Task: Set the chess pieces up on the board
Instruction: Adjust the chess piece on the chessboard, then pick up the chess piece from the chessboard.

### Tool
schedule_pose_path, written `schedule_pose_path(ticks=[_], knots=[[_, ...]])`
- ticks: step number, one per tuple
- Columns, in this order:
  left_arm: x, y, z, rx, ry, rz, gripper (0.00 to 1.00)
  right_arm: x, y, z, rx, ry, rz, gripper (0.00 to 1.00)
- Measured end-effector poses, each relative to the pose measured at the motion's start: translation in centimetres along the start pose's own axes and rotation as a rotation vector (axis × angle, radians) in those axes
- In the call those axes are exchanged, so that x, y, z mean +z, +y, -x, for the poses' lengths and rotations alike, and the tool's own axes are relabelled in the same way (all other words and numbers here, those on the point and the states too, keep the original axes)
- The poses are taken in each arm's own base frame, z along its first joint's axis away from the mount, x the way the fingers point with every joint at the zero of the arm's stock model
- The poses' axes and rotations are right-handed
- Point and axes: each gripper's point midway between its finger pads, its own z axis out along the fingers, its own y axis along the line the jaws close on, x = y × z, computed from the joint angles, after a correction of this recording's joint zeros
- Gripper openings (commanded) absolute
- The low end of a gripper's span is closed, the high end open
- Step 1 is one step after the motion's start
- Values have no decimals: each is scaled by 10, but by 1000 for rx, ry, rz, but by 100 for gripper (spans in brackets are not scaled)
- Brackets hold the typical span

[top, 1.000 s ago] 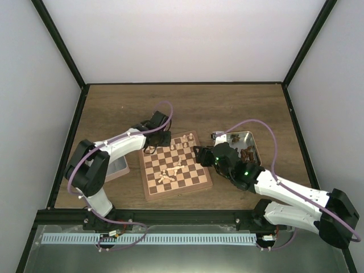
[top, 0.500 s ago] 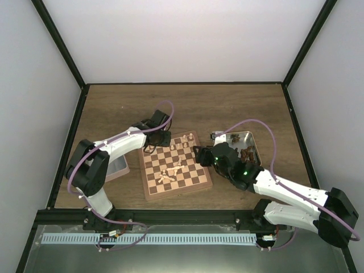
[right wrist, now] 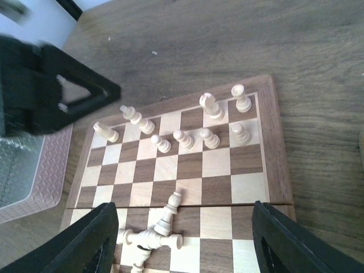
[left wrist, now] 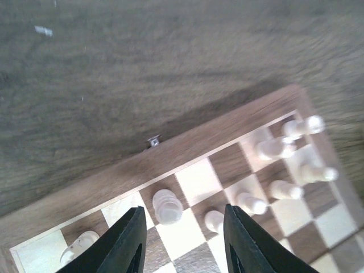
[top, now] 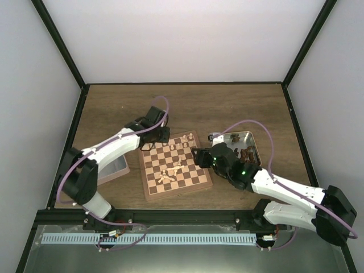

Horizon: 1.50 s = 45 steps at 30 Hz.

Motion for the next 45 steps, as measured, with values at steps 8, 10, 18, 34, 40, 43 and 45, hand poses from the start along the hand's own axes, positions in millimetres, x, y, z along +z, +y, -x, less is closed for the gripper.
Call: schedule_pose_path(ticks=[8, 10, 18, 34, 40, 43, 45], knots=[[-61, -18, 17, -10, -181, -174, 42, 14, 9, -15, 9, 104, 8, 62], [-71, -19, 13, -9, -207, -201, 42, 17, 12, -17, 21, 127, 12, 59], [-112, -9, -2, -11, -332, -262, 46, 29, 9, -39, 65, 246, -99, 57], [-178, 12, -18, -80, -588, -345, 50, 46, 27, -106, 14, 477, -227, 40], [-179, 11, -18, -89, -597, -359, 51, 56, 31, -115, 14, 509, -233, 45], [-178, 10, -18, -90, -594, -362, 51, 59, 31, -115, 17, 508, -241, 47], [-178, 10, -18, -90, -594, -365, 51, 61, 32, -114, 16, 501, -245, 48]])
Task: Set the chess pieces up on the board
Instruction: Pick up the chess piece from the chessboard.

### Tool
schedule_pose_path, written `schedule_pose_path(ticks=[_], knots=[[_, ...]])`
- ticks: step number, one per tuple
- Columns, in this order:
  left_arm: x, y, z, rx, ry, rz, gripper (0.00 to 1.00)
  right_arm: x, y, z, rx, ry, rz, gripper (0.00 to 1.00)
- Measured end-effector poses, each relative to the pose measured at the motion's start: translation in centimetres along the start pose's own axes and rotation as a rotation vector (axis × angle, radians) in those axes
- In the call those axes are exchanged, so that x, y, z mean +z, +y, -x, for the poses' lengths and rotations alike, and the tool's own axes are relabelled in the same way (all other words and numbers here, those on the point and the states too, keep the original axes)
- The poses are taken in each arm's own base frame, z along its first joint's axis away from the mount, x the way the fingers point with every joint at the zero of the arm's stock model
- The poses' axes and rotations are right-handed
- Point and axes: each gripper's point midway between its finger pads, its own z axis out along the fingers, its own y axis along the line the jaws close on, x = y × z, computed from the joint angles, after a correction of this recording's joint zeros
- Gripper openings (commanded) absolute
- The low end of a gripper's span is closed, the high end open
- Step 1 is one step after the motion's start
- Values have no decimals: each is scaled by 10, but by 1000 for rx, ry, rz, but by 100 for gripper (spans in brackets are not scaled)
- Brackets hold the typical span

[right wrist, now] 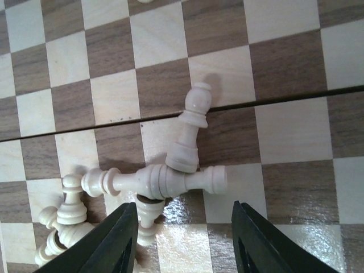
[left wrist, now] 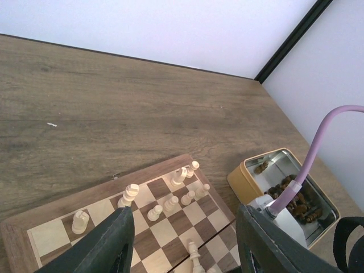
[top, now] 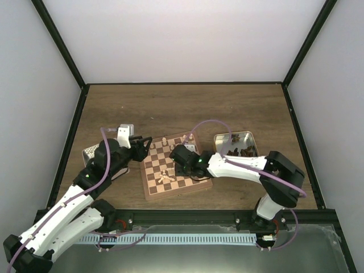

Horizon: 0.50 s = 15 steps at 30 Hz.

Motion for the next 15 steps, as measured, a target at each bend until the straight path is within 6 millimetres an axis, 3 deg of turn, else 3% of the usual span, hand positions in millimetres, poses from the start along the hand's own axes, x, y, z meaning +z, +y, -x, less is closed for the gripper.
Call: schedule_pose_path(ticks=[7, 15], knots=[[0, -1, 0, 0, 2, -4, 51, 4, 8, 8, -21, -16, -2, 43], [0, 1, 0, -4, 0, 3, 51, 6, 15, -6, -61, 17, 10, 42]])
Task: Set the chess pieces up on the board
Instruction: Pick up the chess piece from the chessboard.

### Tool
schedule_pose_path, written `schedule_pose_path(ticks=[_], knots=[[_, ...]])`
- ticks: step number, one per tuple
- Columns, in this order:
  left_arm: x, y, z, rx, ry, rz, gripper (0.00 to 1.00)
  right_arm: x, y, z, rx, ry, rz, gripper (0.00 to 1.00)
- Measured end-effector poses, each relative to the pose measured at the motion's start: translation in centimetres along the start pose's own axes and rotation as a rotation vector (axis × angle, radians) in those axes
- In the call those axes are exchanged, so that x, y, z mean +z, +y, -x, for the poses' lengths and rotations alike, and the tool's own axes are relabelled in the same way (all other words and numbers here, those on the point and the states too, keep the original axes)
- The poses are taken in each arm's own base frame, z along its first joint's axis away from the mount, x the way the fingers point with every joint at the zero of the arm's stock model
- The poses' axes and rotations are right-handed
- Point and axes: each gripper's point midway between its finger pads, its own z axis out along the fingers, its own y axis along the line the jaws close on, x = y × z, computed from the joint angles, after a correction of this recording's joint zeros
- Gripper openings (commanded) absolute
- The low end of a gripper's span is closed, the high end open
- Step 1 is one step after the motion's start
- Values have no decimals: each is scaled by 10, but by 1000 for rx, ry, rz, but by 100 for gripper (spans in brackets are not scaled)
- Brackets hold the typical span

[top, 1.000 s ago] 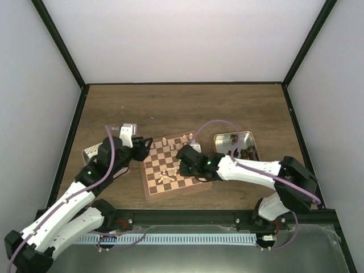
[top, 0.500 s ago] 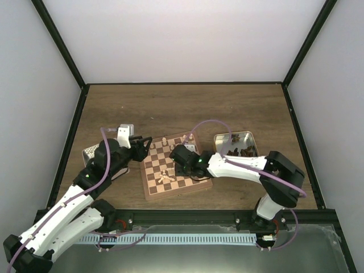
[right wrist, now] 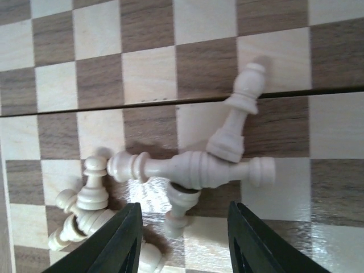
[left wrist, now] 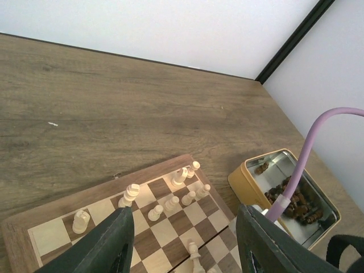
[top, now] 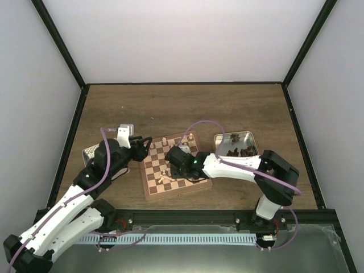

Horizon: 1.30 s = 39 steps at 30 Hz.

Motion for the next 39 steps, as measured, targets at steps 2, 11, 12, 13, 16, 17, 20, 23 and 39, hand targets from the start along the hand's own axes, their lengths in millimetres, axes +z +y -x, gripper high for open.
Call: schedule_pose_path(ticks=[2, 11, 12, 13, 16, 17, 20, 23, 39], knots=[[0, 1, 0, -1, -3, 4, 51, -1, 5, -2, -21, 4, 4, 40], [-1, 6, 4, -12, -21, 33, 51, -5, 29, -12, -225, 21, 95, 27], [-1, 6, 4, -14, -23, 35, 51, -5, 31, -13, -244, 22, 109, 28], [-1, 6, 4, -16, -24, 37, 52, -6, 33, -15, -265, 26, 129, 28], [-2, 7, 5, -19, -28, 43, 52, -7, 37, -22, -329, 39, 176, 29], [-2, 8, 5, -20, -29, 45, 52, -7, 39, -23, -344, 42, 187, 28], [-2, 9, 5, -23, -29, 50, 52, -8, 43, -24, -382, 42, 211, 27], [-2, 10, 3, -28, -25, 53, 52, -6, 44, -25, -409, 44, 215, 26], [7, 34, -57, -195, 123, 111, 53, 15, 35, -31, -502, 45, 152, 14]])
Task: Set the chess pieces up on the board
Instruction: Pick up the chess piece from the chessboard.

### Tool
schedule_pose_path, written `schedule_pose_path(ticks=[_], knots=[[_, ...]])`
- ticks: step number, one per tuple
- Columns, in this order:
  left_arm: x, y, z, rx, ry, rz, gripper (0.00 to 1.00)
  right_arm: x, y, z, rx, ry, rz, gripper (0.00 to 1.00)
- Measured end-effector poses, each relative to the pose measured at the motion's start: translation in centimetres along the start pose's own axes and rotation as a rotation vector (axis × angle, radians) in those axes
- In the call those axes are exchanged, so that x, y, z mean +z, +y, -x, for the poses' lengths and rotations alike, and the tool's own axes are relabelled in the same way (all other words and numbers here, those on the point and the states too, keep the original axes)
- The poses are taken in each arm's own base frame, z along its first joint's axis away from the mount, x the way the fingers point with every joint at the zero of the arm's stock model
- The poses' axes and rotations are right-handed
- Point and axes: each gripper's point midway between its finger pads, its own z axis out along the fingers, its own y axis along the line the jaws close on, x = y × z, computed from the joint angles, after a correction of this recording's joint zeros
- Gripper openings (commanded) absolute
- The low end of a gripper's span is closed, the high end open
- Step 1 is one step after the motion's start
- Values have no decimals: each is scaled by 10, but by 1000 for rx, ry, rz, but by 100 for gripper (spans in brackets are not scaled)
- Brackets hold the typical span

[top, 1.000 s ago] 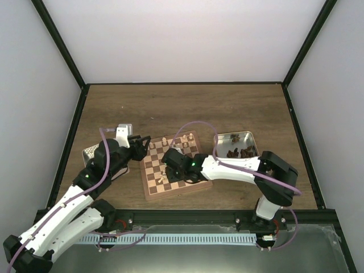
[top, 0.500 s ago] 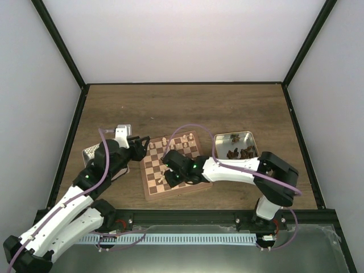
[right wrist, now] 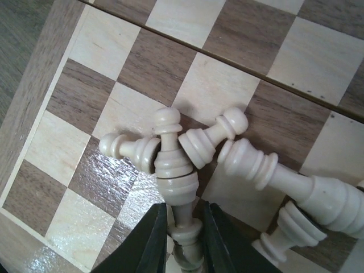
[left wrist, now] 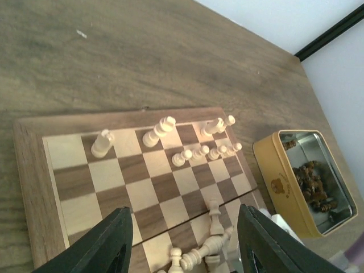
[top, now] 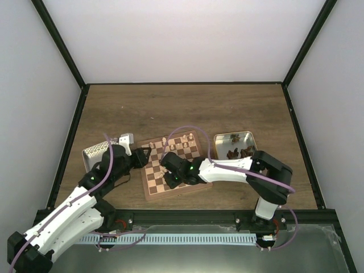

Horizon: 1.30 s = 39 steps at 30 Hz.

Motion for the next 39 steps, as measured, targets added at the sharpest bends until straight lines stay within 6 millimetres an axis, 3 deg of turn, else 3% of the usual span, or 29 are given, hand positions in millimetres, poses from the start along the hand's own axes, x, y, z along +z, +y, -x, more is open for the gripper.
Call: schedule_pose_path(ticks=[4, 11, 14, 24, 34, 39], knots=[[5, 4, -17, -51, 57, -7, 53, 2, 2, 3, -21, -18, -2, 3], [16, 13, -68, -136, 218, -53, 55, 2, 2, 4, -35, -63, 17, 1], [17, 10, -80, -156, 266, -88, 55, -1, 1, 1, -34, -79, 25, 1], [27, -4, -93, -180, 344, -167, 49, -12, 5, 5, -18, -157, 78, 1], [36, -4, -105, -189, 403, -174, 35, -26, 13, 16, 10, -238, 139, 1], [39, -3, -109, -192, 416, -170, 22, -27, 15, 21, 14, -257, 150, 1]])
